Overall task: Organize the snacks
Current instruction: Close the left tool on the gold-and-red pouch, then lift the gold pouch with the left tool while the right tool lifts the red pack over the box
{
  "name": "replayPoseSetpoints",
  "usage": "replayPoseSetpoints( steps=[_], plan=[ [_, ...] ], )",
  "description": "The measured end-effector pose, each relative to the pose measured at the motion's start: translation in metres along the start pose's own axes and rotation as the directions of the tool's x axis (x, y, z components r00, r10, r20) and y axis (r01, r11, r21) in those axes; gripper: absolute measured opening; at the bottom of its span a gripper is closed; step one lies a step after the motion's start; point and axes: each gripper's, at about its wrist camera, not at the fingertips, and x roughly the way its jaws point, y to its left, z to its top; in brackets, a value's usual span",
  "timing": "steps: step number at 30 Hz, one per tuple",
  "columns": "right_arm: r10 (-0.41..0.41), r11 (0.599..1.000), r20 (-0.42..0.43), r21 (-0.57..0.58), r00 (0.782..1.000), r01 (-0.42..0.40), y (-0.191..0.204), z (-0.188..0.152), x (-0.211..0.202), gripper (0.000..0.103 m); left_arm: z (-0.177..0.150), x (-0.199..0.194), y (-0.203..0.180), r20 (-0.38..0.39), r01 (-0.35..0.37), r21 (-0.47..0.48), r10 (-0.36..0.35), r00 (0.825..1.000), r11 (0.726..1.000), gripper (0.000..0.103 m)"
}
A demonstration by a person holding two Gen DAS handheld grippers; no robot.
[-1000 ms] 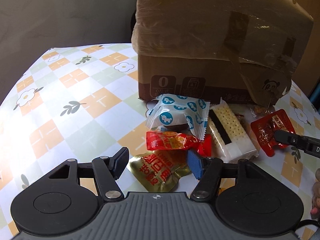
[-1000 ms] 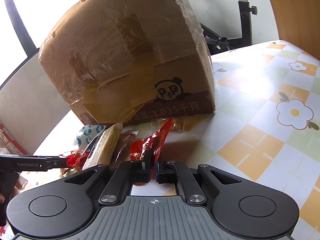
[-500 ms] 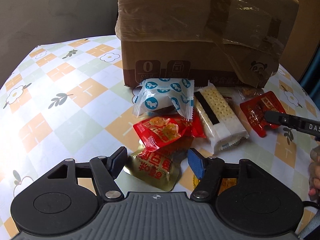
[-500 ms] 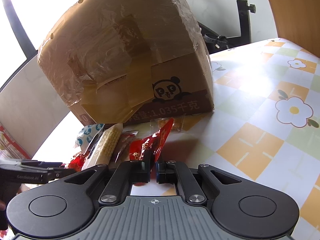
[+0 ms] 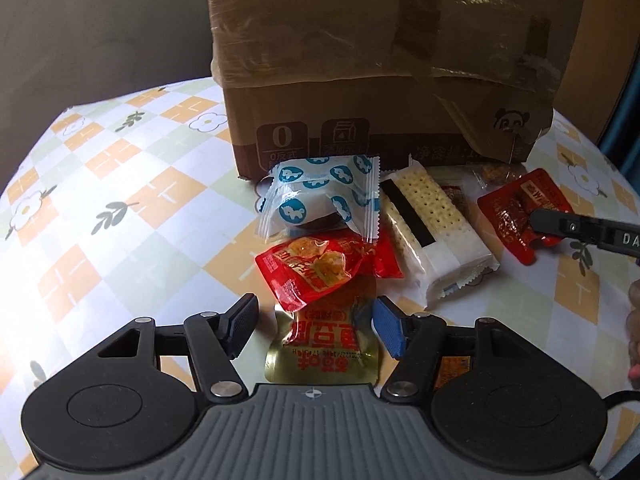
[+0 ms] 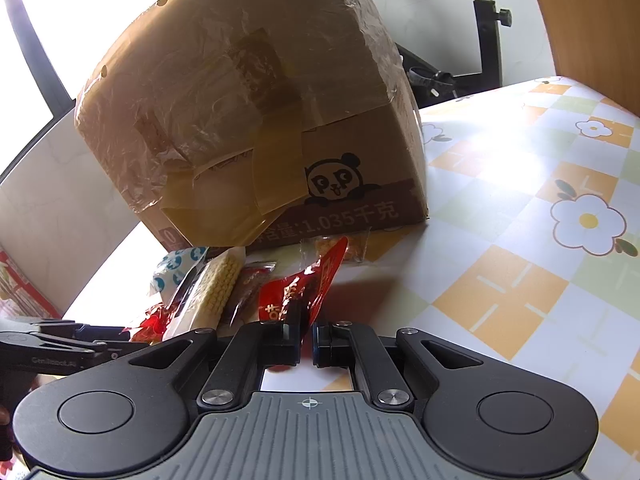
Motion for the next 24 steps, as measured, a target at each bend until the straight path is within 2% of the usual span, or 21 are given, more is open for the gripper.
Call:
replayPoseSetpoints(
  steps=[3, 5, 13, 19, 24],
  plan=[
    [0.000, 1.000, 0.000, 0.001, 1.000, 0.000, 0.000, 0.000, 0.000, 0.005, 0.000, 0.000, 0.001, 0.011, -0.007, -0.018, 0.008, 1.000, 1.000, 0.065],
    [0.000, 1.000, 0.000, 0.001, 1.000, 0.000, 0.000, 0.000, 0.000, 0.005, -0.003, -0.003, 0.001, 0.029, -0.019, -0.032, 0.020, 0.999, 0.999, 0.053],
    [0.001, 1.000, 0.000, 0.001, 1.000, -0.001, 0.000, 0.000, 0.000, 0.005, -0.019, -0.021, 0.021, 0.028, 0.004, -0.166, 0.000, 1.000, 0.986, 0.041],
    [0.000, 1.000, 0.001, -0.001, 1.000, 0.000, 0.000, 0.000, 0.000, 0.005, -0.027, -0.035, 0.022, 0.029, -0.039, -0.141, 0.044, 0.999, 0.989, 0.039],
    [0.001, 1.000, 0.000, -0.004, 1.000, -0.001, 0.000, 0.000, 0.000, 0.005, -0.021, -0.044, 0.016, 0.089, -0.045, -0.106, 0.055, 0.995, 0.993, 0.038]
  ],
)
